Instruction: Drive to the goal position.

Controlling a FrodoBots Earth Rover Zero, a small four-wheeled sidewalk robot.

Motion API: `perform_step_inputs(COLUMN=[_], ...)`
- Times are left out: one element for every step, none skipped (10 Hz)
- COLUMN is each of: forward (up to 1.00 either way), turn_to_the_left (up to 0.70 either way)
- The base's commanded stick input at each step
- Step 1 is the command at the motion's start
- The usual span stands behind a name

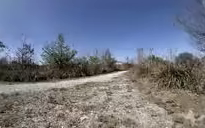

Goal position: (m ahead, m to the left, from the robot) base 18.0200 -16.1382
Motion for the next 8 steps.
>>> perform_step_inputs(forward=[0.7, 0.7, 0.7, 0.7, 0.7, 0.7, 0.7, 0.7], turn_to_the_left=[0.0, 0.0, 0.0, 0.0, 0.0, 0.0, 0.0, 0.0])
